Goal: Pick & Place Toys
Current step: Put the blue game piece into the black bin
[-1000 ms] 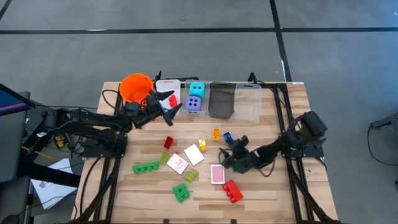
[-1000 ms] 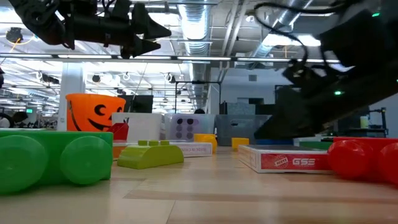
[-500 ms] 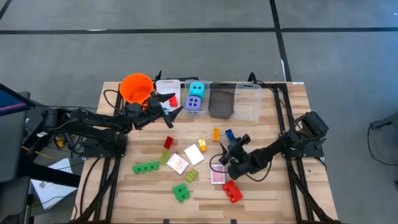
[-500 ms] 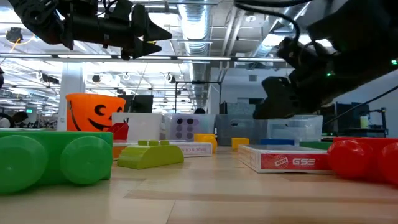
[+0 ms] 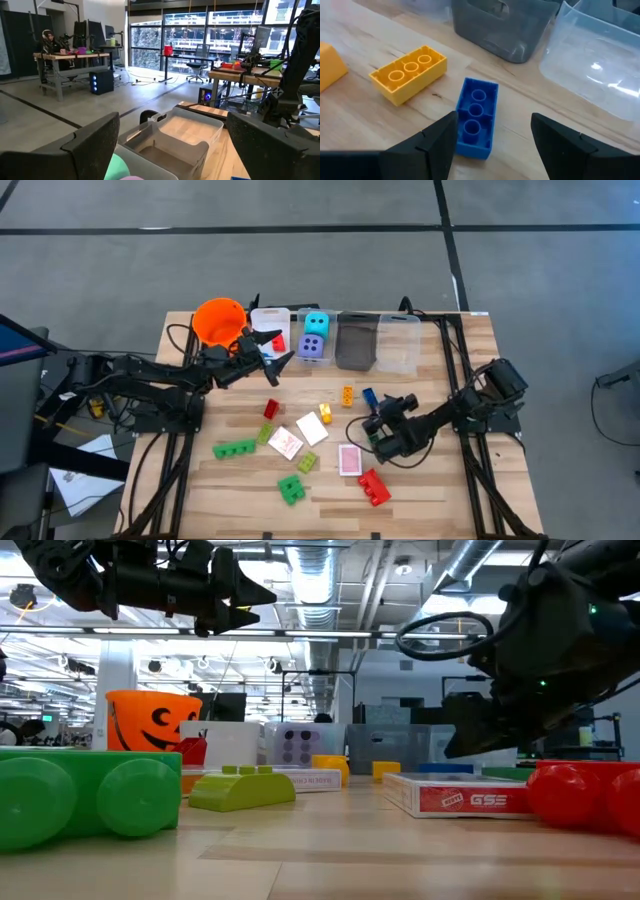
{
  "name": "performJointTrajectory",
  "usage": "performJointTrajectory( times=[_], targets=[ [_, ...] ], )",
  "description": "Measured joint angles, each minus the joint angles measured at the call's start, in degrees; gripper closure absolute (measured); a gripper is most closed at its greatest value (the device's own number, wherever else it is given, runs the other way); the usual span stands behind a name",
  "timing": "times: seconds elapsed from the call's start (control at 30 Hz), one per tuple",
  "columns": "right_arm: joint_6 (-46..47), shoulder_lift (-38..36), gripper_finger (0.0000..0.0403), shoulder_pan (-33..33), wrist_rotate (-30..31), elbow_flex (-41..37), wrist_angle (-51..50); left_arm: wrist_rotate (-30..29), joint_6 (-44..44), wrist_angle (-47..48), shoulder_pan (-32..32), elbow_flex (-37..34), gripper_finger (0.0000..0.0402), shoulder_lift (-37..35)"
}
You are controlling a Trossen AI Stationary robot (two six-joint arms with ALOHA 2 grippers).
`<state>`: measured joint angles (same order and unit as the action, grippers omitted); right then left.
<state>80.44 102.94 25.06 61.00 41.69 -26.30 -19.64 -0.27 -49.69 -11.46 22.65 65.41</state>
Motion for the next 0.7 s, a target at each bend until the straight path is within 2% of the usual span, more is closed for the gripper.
performJointTrajectory(
  times=[0.23,0.37,0.7],
  targets=[
    [-1.3,0.0,0.0159,-0.7,-5.6,0.0,1.2,0.0,0.0,0.0,0.0,0.0,0.0044,0.0],
    [-3.1,0.0,0.0159,-1.0,-6.8,0.0,2.1,0.0,0.0,0.0,0.0,0.0,0.0044,0.0],
    [-17.2,0.0,0.0159,-3.1,-12.1,0.0,12.7,0.0,-0.2,0.0,0.6,0.0,0.0044,0.0]
  ],
)
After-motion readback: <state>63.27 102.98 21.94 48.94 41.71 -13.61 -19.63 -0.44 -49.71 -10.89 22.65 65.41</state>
